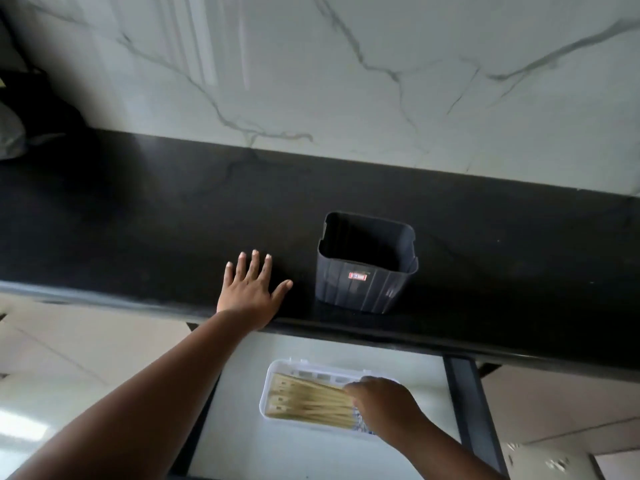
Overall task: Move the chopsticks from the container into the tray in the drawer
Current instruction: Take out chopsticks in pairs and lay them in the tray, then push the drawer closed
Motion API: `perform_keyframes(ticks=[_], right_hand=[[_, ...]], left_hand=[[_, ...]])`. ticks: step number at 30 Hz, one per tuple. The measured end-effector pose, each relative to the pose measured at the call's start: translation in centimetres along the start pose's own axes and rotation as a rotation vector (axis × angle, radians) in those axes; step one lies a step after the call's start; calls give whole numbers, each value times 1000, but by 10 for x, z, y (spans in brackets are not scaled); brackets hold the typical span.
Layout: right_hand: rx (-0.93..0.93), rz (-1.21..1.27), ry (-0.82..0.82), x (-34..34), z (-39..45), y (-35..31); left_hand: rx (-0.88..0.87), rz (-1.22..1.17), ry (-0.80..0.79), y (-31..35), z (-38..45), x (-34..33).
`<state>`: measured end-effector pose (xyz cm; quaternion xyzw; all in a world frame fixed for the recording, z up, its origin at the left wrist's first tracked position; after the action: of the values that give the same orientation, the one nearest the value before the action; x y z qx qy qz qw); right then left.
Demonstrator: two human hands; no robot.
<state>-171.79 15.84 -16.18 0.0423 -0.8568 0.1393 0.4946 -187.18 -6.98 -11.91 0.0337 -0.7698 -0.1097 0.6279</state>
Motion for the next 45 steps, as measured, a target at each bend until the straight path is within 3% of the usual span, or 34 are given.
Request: perform_keyframes(ticks=[3,8,11,14,17,26,34,37,45], right_hand=[[-8,-78,-2,-29,13,7],[17,-167,174,-33,32,2],[-44,-123,87,-28,38,-4],[-81,-66,146,-32,41,-1],[-176,101,54,-31,31,-5],[-270,247,296,-5,-38,-38],[-125,122,491,-25,-119,-53],[-77,83,568,-45,-156,-57],[-186,-69,286,-108,-245,-61]], left_hand=[[-20,27,73,-2,-1,-4],[-15,30,96,-4,3,-5],[-16,25,93,-5,4,-5],[-16,20,94,-4,4,-4],[-25,17,97,-2,2,-3],[-102,51,-47,-6,-11,2],[-155,-73,-209,-14,-157,-31],[-186,-10,-126,-8,-219,-47],[-304,193,18,-4,-320,-104]])
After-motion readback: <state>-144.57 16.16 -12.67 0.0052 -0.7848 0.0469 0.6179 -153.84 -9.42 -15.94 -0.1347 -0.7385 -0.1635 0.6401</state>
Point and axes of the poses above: each hand's wrist, its own z-axis towards the middle knuckle, its own x-axis out of the back of the hand, y = z × x, the point moved 3 cm from there along z, towards the middle knuckle, and after that the axes turned 7 degrees about -y, right-handed, at the moved point
